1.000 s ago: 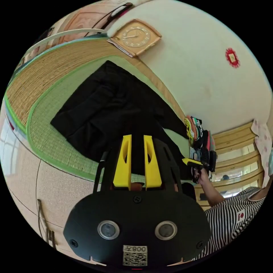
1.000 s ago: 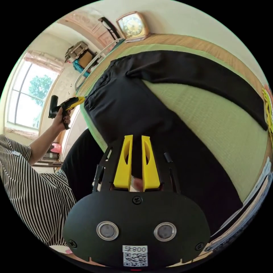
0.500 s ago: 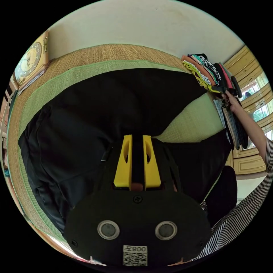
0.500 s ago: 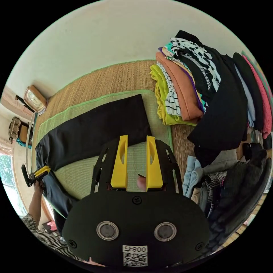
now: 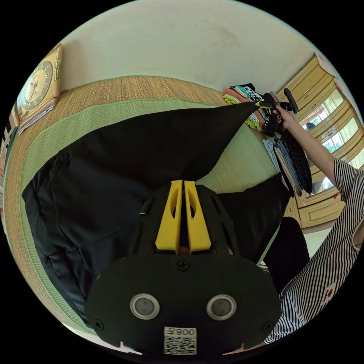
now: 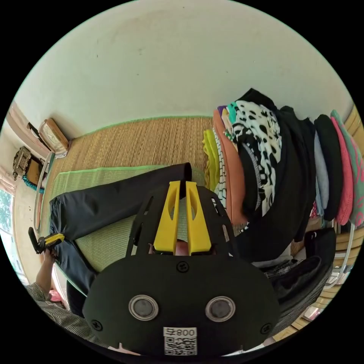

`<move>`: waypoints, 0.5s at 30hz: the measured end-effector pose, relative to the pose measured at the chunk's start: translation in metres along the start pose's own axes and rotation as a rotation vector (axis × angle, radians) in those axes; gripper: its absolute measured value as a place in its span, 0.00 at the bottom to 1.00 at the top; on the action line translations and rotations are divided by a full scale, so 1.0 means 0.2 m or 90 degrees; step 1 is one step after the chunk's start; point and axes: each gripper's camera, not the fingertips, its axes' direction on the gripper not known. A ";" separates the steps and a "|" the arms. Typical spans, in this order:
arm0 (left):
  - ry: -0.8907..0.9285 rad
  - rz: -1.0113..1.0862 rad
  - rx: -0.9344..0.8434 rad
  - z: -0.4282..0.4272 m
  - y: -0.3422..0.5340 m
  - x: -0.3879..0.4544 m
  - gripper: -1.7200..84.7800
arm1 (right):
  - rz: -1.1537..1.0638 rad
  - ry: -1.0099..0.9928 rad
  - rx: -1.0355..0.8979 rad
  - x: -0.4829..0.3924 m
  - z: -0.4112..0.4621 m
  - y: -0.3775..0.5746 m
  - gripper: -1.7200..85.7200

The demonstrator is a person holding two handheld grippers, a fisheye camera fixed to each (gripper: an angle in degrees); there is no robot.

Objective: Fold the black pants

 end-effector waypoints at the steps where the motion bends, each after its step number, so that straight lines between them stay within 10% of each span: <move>1: 0.000 0.005 -0.012 0.03 0.00 0.01 0.03 | -0.007 0.023 -0.024 0.00 0.02 0.00 0.05; 6: -0.017 -0.012 -0.054 0.18 -0.03 0.00 0.04 | 0.063 0.154 -0.175 0.12 0.26 0.14 0.03; 15: 0.035 -0.069 0.019 0.14 -0.05 -0.12 0.03 | -0.139 -0.059 -0.104 -0.30 0.26 0.23 0.03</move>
